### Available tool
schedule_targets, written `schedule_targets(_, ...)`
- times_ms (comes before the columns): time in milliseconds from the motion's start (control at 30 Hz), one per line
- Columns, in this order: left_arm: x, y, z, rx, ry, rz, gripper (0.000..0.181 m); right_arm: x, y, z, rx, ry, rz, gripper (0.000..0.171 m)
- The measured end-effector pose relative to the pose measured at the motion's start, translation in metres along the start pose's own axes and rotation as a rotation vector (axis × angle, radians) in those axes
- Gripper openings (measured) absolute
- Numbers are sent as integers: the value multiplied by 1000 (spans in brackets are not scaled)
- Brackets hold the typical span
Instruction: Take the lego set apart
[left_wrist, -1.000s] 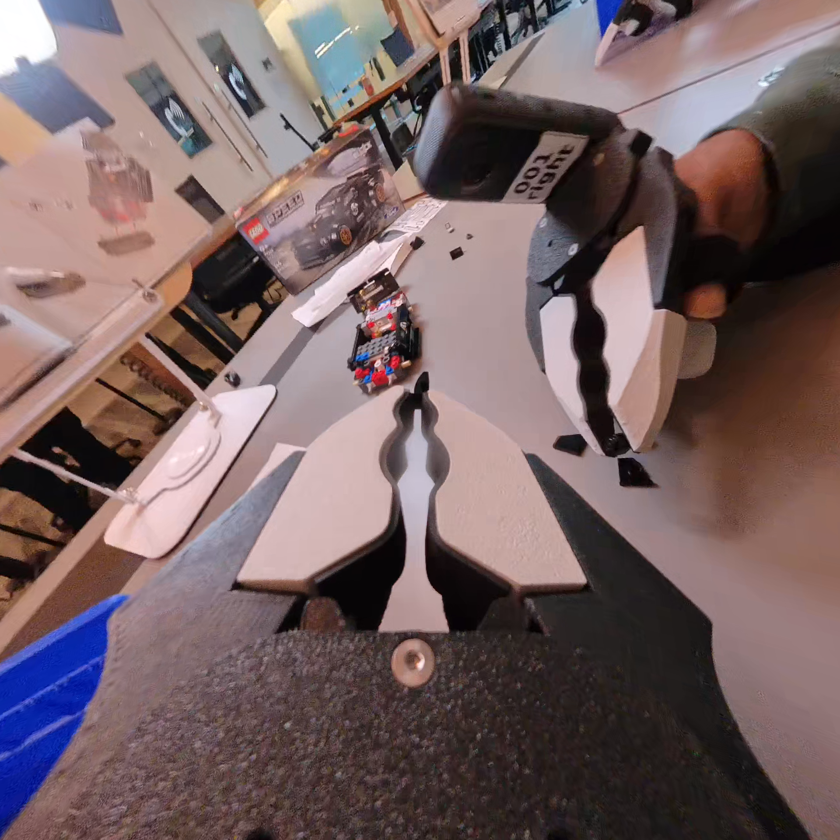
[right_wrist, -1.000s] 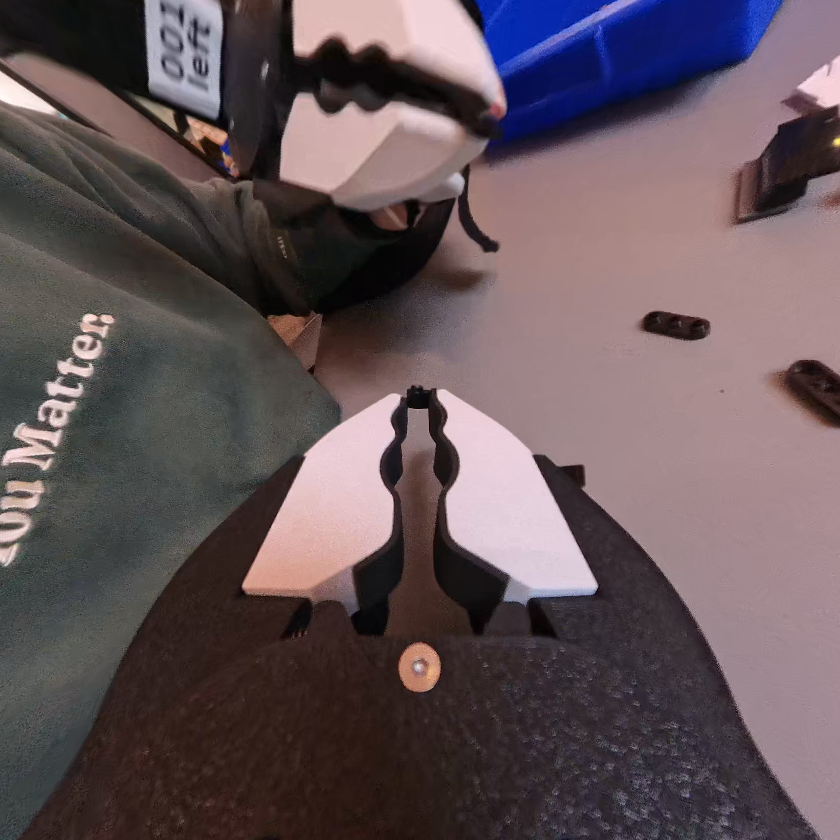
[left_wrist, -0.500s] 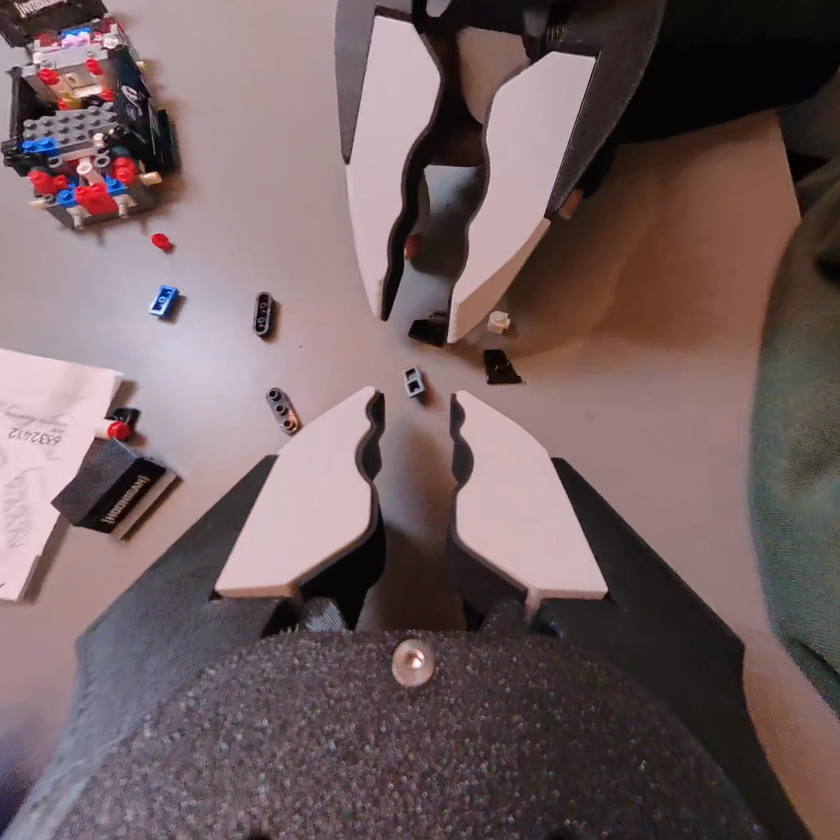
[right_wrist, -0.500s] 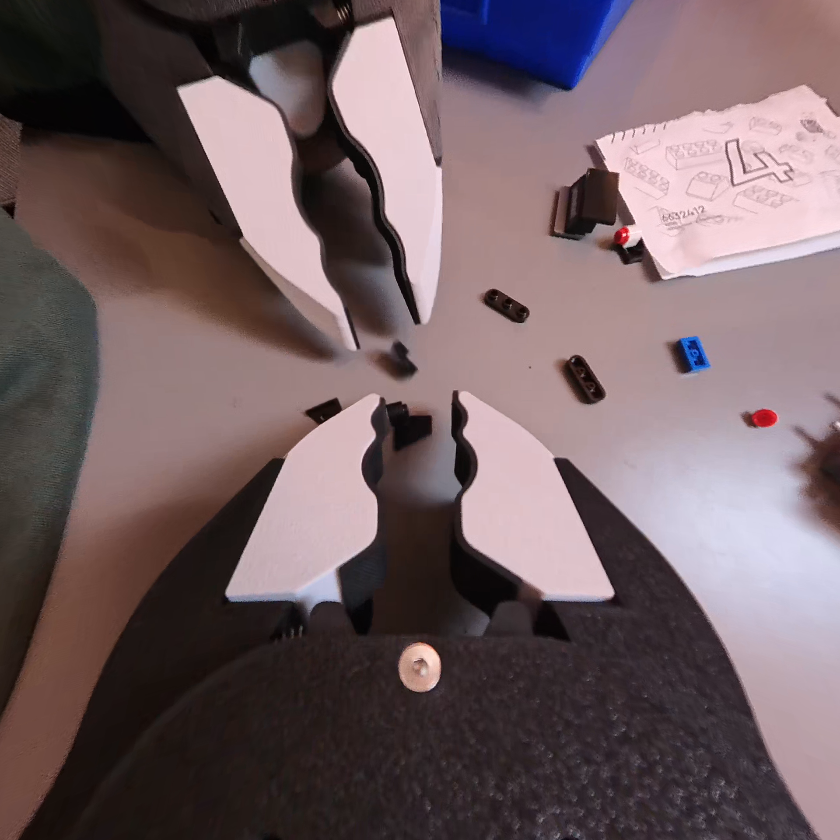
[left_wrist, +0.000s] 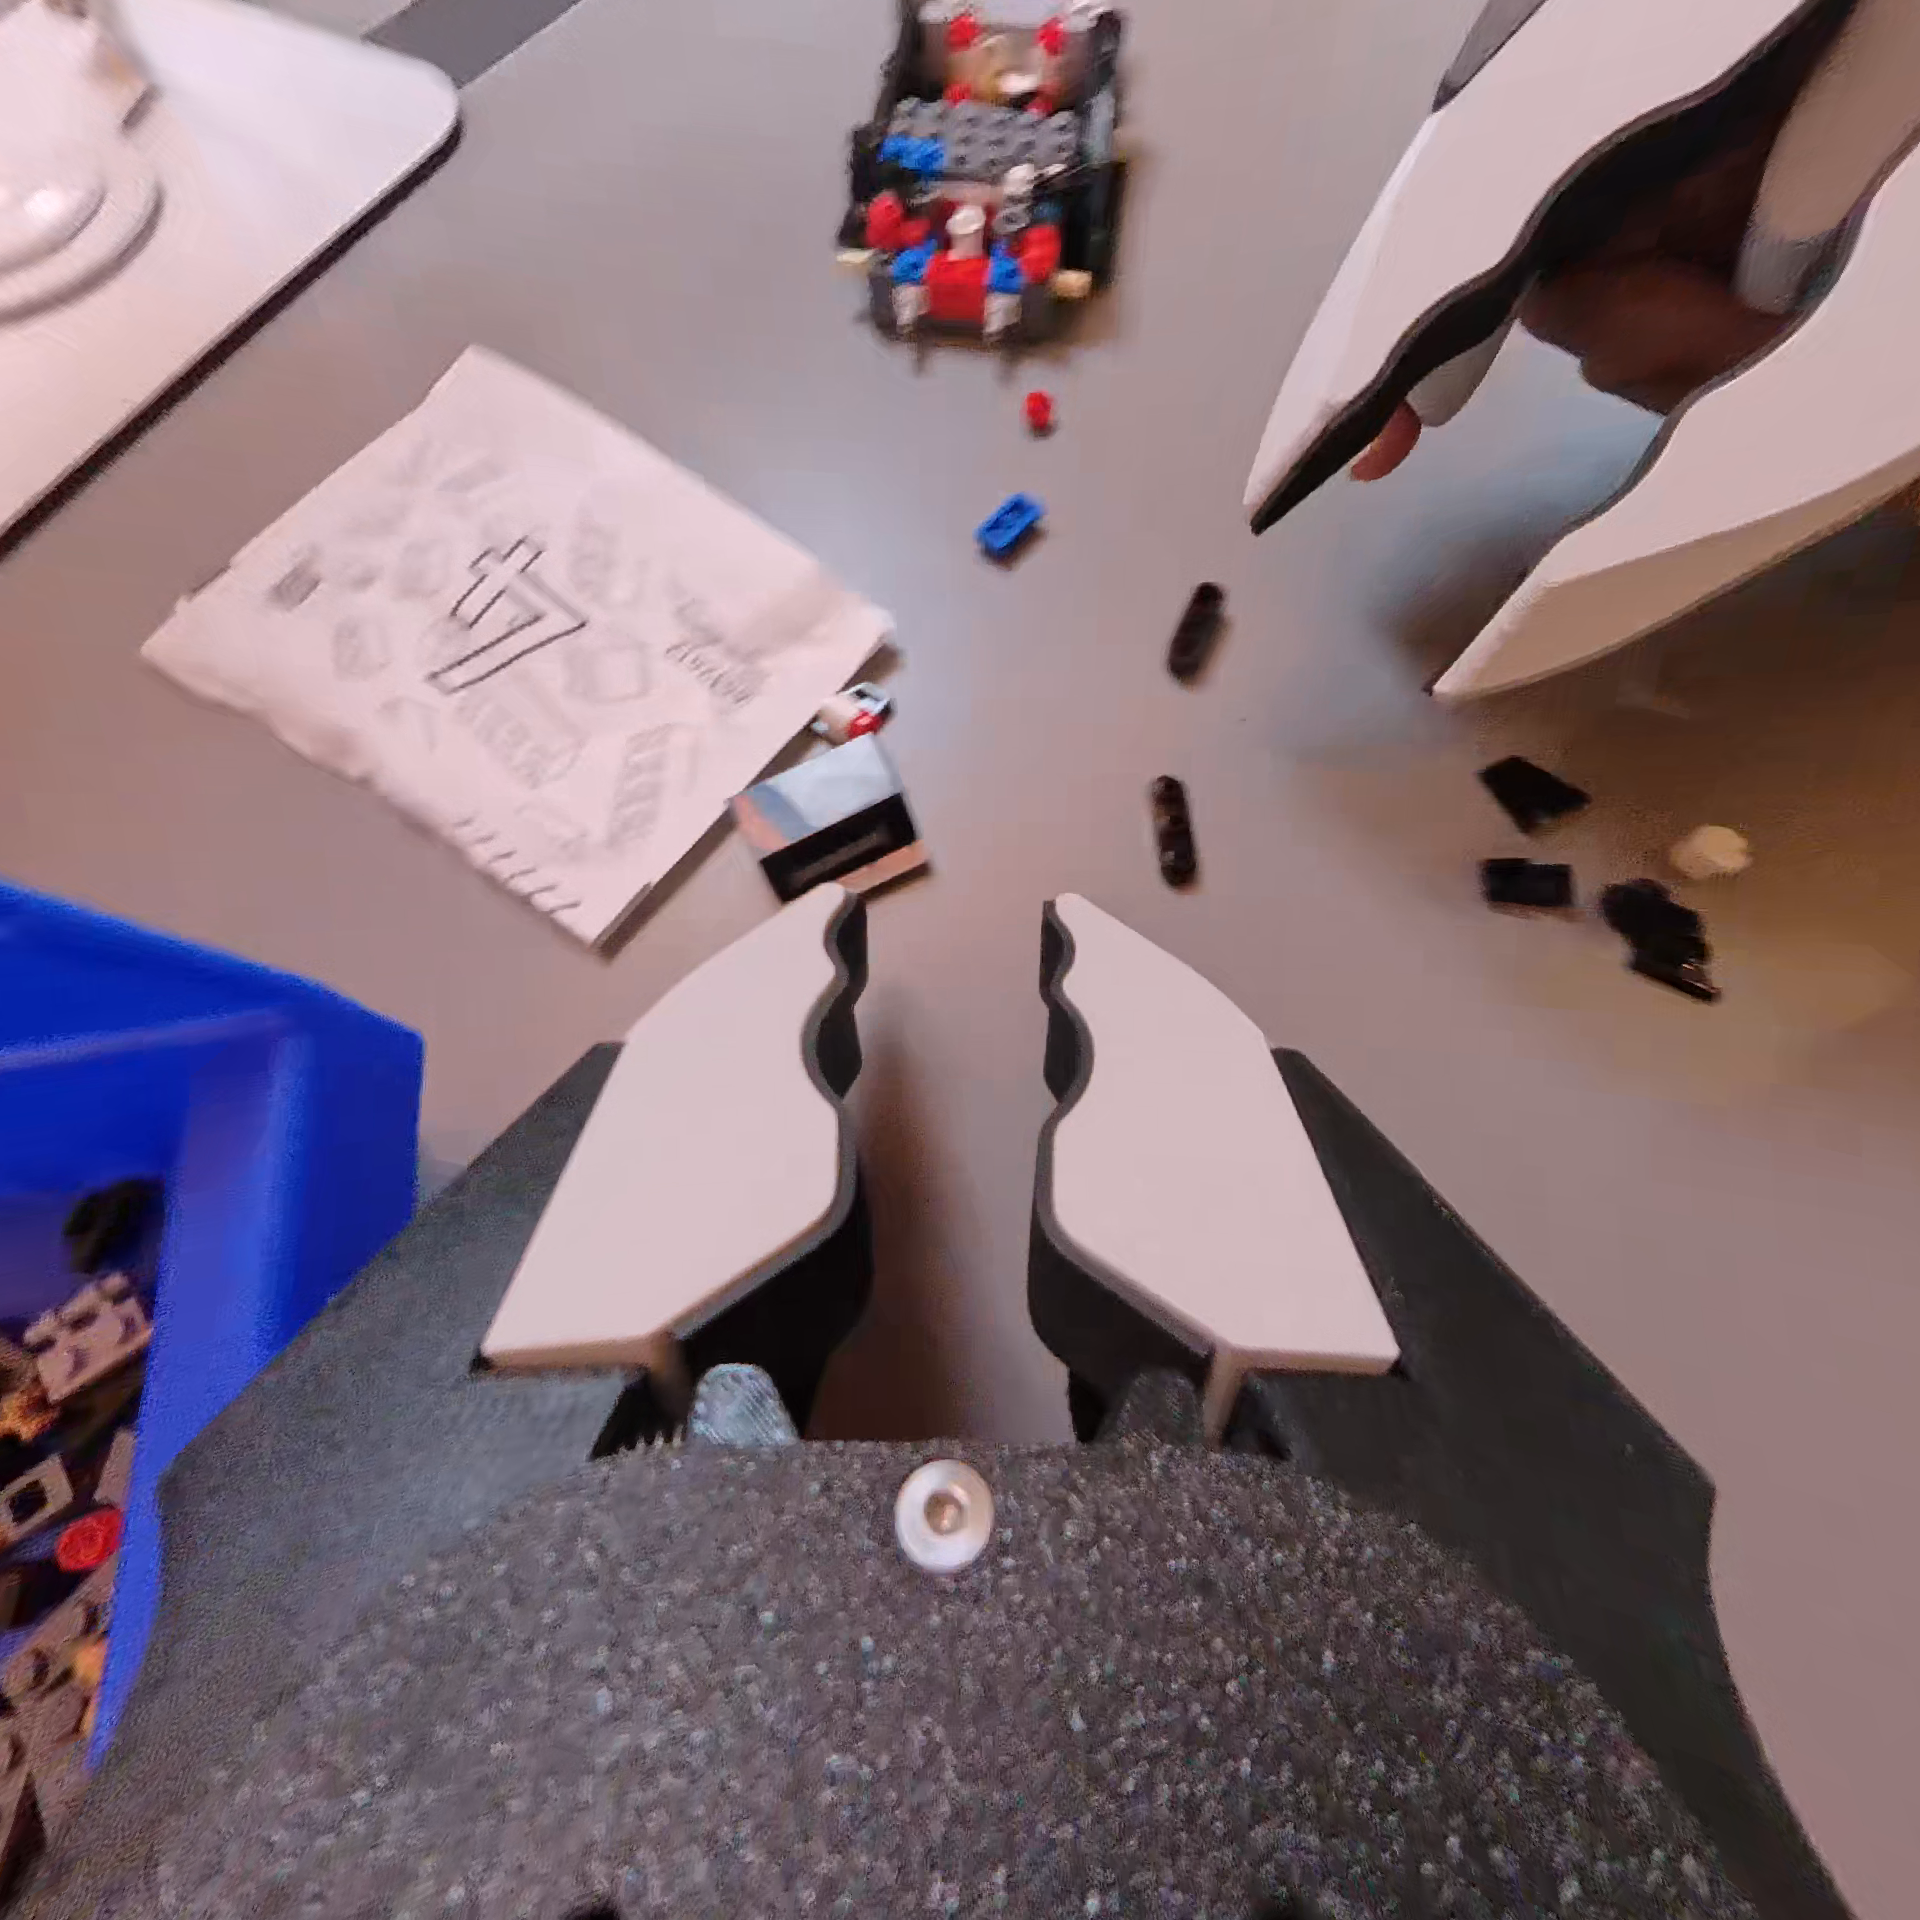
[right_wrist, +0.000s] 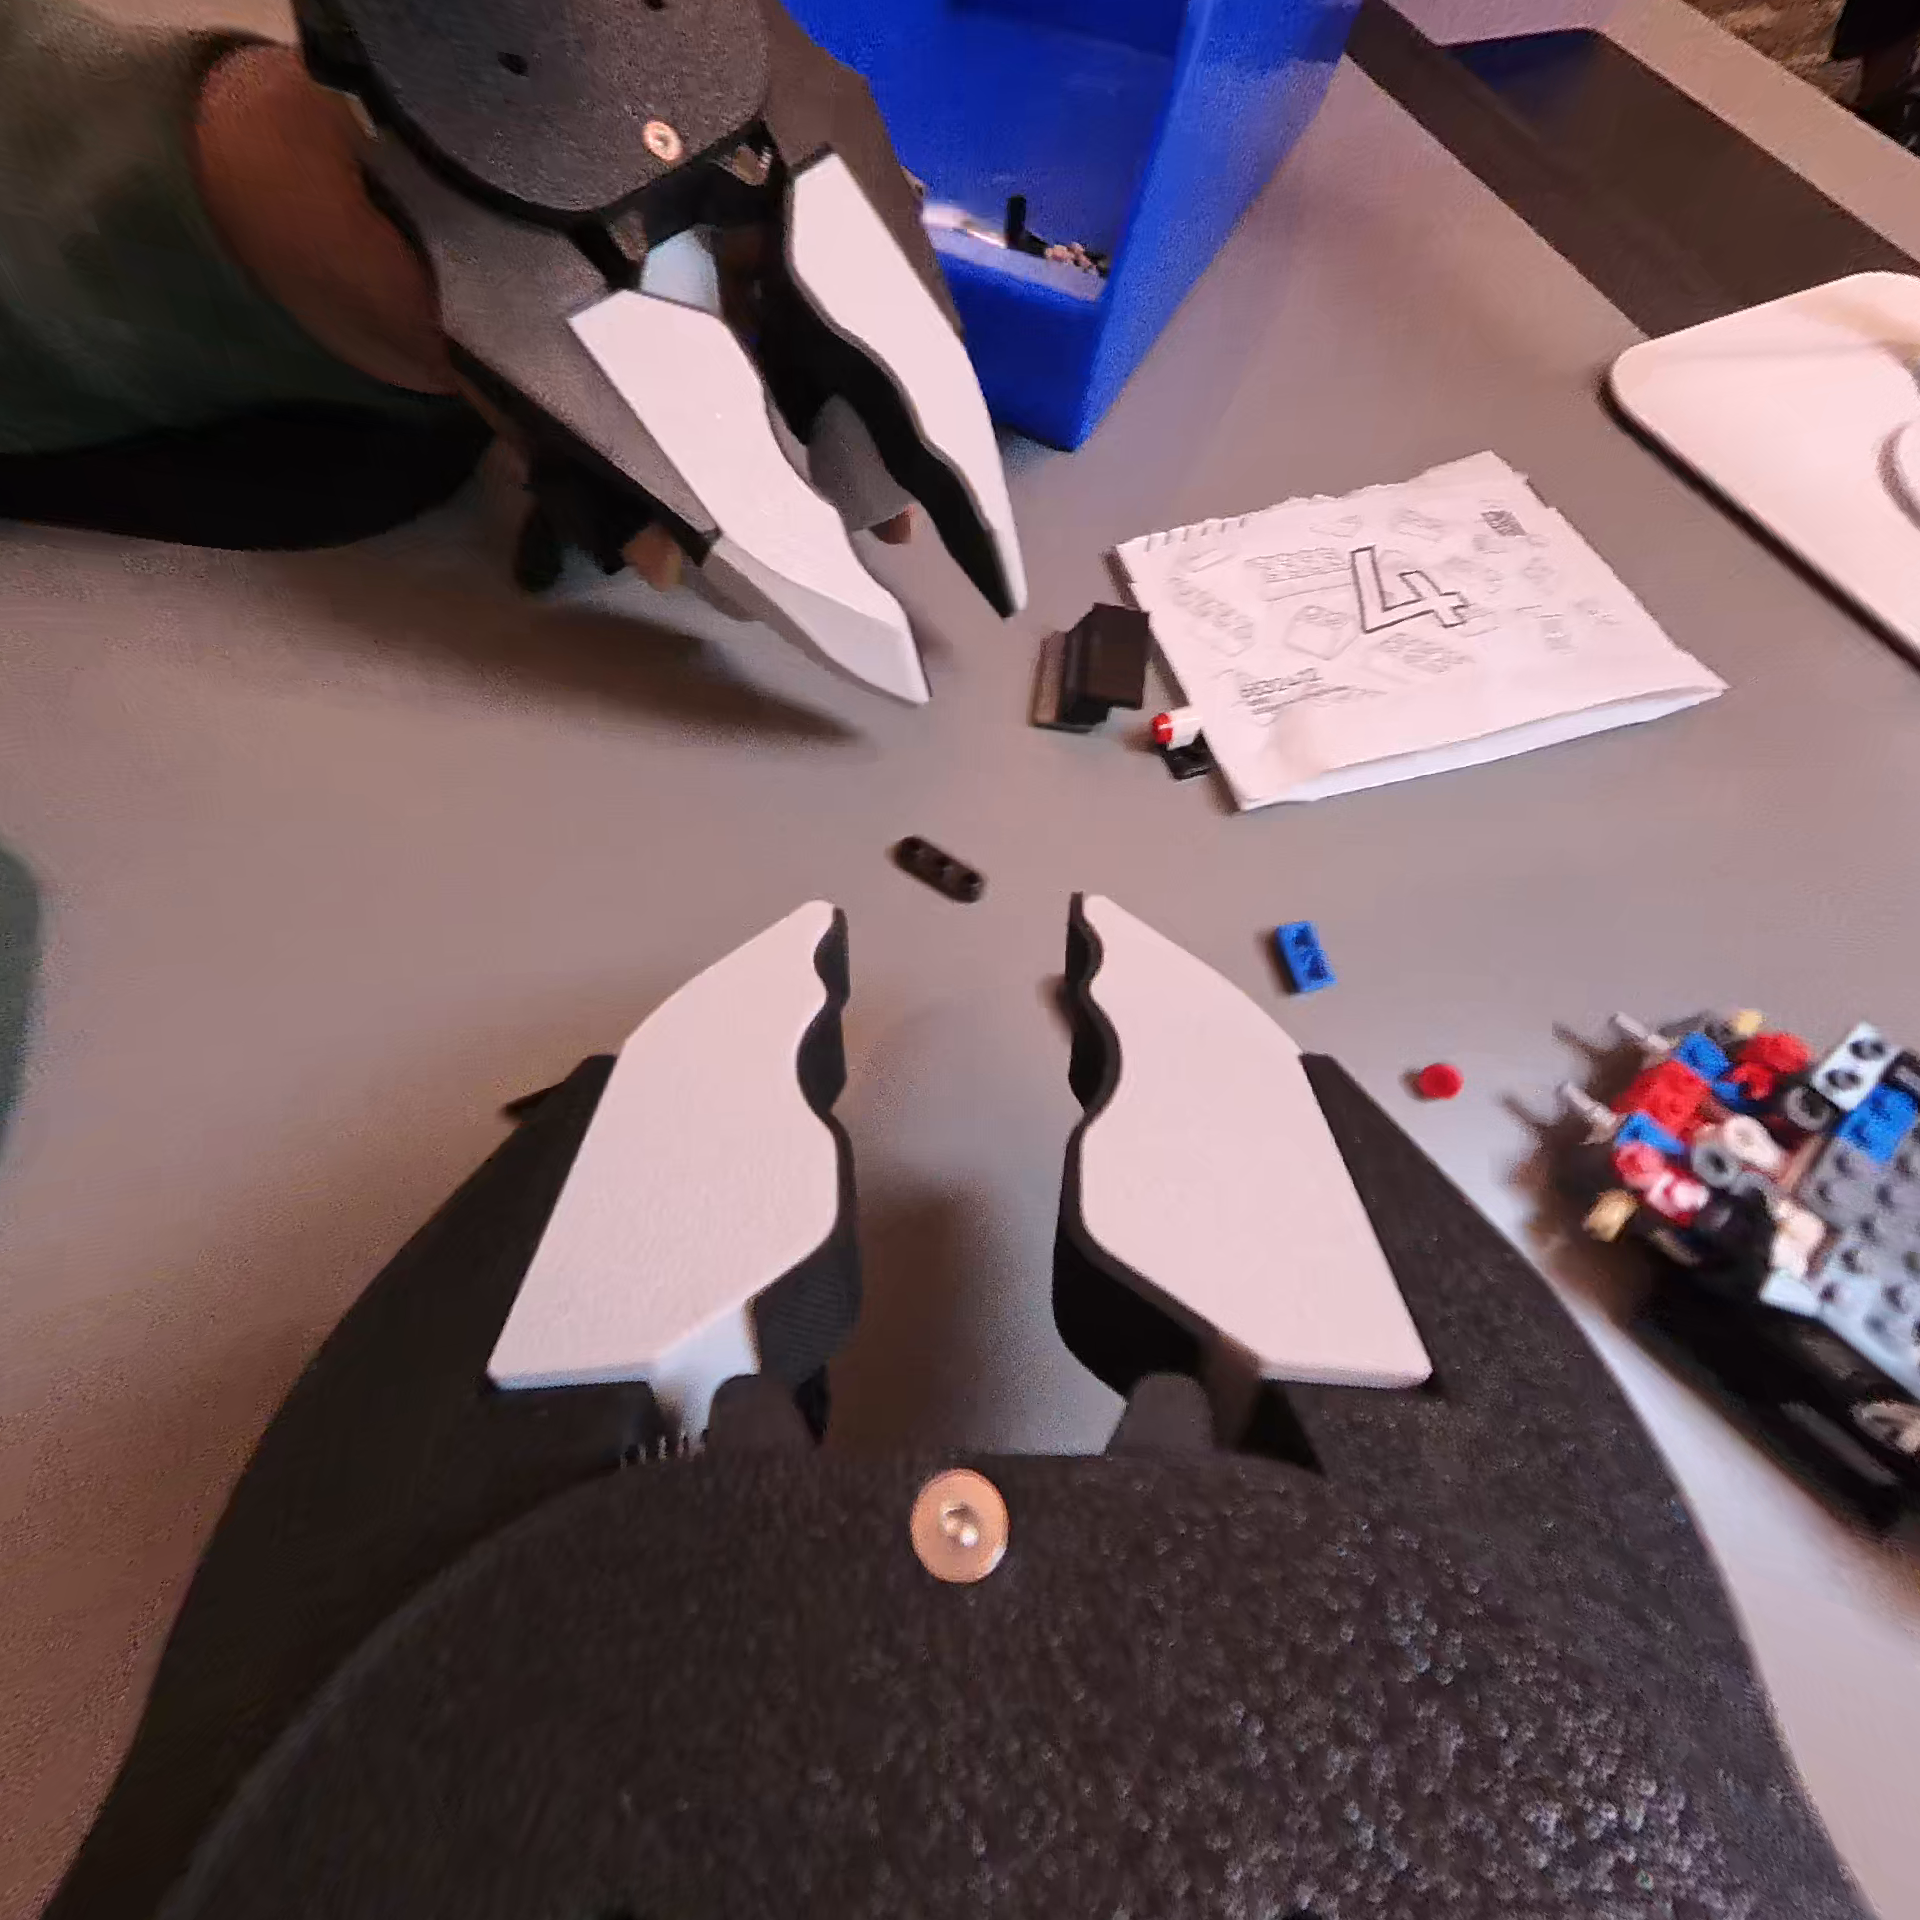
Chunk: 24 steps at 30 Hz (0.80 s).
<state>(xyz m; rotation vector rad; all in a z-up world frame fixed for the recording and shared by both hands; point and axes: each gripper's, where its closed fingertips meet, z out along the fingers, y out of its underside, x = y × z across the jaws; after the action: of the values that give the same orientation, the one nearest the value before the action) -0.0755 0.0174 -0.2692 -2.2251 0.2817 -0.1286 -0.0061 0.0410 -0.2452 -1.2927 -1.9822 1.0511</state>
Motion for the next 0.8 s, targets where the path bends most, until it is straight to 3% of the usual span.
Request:
schedule_targets(333,-25,-5,23,-20,-103,-48,50,39,-16,67,-180,-55,-145,38)
schedule_targets(400,-22,-4,29,-53,-79,-28,37,40,-14,67,-173,-48,-134,37)
schedule_targets(467,-19,-4,28,-54,-53,-1,36,38,-14,62,-148,-49,-119,37)
schedule_targets(567,-11,-23,12,77,-23,86,35,27,-23,46,-80,-113,-29,37)
schedule_targets(733,9,-54,-12,206,-191,422,35,13,-56,21,106,-210,241,34)
schedule_targets(800,20,-60,-14,216,-240,525,35,7,-63,17,159,-240,316,26)
